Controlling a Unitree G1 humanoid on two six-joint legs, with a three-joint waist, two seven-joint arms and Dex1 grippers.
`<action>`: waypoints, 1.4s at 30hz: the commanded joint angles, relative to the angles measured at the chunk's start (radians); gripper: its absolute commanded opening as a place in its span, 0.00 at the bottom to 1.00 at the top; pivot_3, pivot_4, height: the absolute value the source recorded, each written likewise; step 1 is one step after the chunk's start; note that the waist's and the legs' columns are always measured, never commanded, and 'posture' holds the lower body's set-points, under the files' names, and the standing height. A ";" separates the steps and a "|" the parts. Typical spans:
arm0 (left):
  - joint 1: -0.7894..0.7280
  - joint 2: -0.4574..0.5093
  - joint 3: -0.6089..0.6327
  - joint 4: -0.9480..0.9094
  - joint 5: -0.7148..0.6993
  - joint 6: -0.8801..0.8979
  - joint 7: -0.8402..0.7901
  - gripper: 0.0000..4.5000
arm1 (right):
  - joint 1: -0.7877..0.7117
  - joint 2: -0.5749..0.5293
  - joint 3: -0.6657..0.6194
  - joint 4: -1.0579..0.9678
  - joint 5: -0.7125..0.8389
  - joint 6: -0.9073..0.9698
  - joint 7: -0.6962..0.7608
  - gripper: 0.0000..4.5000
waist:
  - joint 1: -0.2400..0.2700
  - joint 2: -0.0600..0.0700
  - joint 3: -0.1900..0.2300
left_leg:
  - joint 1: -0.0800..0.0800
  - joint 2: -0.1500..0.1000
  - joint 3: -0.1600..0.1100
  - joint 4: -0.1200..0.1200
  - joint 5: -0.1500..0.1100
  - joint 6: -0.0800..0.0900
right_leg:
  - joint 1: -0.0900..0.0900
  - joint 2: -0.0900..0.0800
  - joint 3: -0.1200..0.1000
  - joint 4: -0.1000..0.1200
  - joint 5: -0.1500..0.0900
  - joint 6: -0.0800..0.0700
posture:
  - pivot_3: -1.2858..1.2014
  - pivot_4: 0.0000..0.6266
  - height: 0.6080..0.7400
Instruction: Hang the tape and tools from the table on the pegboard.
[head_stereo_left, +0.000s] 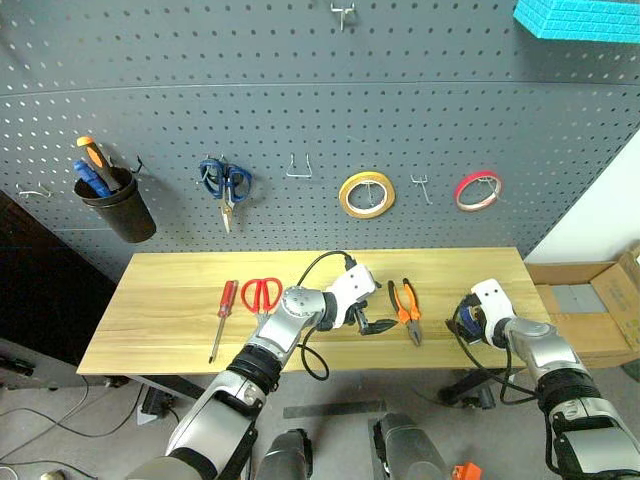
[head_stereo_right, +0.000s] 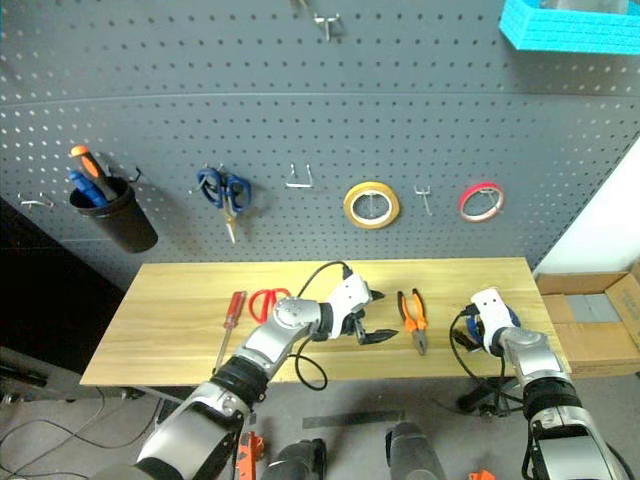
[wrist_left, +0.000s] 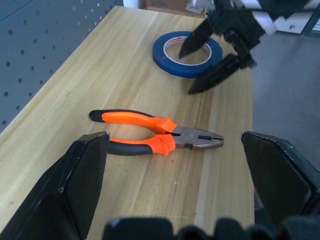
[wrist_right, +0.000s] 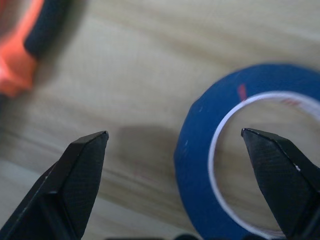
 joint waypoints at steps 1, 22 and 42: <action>0.013 -0.002 0.009 -0.080 -0.004 0.013 -0.010 1.00 | -0.034 -0.008 -0.007 0.098 -0.027 -0.029 -0.023 0.98 | 0.000 -0.003 0.006 | 0.000 0.000 0.000 0.000 0.000 0.000 | 0.000 0.000 0.000 0.000 0.000 0.000 | 0.44 0.40 1.00; -0.009 -0.024 0.051 -0.071 -0.016 -0.004 0.002 1.00 | -0.139 0.001 0.000 0.253 -0.061 -0.079 -0.056 0.08 | 0.001 -0.007 0.009 | 0.000 0.000 0.000 0.000 0.000 0.000 | 0.000 0.000 0.000 -0.001 0.001 0.001 | 0.44 0.34 1.00; 0.257 0.001 0.255 -0.712 -0.231 0.395 0.191 1.00 | 0.297 0.005 0.061 -0.771 -0.341 -0.421 -0.361 0.08 | -0.009 0.004 -0.030 | -0.004 0.001 0.004 0.002 0.003 0.000 | -0.005 -0.001 0.003 0.000 0.008 0.003 | 0.43 0.07 1.00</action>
